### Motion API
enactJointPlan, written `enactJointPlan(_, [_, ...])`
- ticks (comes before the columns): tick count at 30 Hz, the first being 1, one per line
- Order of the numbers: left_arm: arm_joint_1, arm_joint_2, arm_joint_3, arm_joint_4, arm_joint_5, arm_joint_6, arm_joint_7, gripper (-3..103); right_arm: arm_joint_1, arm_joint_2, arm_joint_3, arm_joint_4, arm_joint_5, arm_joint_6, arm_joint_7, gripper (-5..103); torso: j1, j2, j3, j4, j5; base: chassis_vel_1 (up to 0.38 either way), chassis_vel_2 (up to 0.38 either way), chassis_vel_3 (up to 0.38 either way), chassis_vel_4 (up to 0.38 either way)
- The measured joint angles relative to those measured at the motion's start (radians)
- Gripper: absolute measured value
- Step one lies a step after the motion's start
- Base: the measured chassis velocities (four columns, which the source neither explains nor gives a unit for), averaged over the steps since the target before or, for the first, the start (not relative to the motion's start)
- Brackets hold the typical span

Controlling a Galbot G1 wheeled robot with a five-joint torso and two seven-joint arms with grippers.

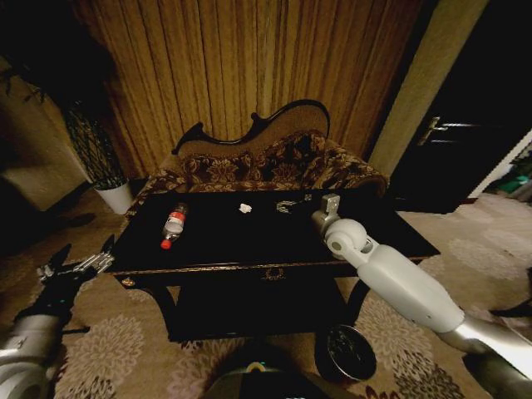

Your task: Move to the front of the table and place the trash on the table into the trash bin.

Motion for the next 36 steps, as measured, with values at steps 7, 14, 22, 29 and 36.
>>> enactJointPlan(7, [0.002,0.0,-0.002,0.0,0.0,-0.003,0.004,100,0.056,-0.001,-0.058,-0.028,0.013,0.0,-0.001,100,0.0,0.0,0.0,0.0,-0.0001,0.0,0.0,0.0,0.0])
enactJointPlan(14, [0.004,-0.005,-0.004,0.0,0.0,-0.003,0.011,100,0.129,0.014,-0.148,-0.072,0.046,0.0,-0.001,100,0.0,0.0,0.0,0.0001,-0.0001,0.0,0.0,0.0,0.0])
enactJointPlan(22, [0.003,-0.013,-0.005,0.0,0.001,-0.005,0.015,100,0.185,0.046,-0.224,-0.106,0.073,-0.003,-0.001,100,0.0,0.0,0.0,0.0001,-0.0001,0.0,0.0,0.0,0.0])
enactJointPlan(29, [0.005,-0.024,-0.01,0.0,0.004,-0.01,0.016,100,0.23,0.084,-0.28,-0.146,0.091,-0.015,-0.001,100,0.0,0.0,0.0,0.0,-0.0001,0.0,0.0,0.0,0.0])
enactJointPlan(36, [0.008,-0.031,-0.02,0.0,0.005,-0.019,0.02,100,0.281,0.116,-0.315,-0.196,0.111,-0.037,0.02,100,0.0,0.0,0.0,0.0001,-0.0001,0.0,0.0,0.0,0.0])
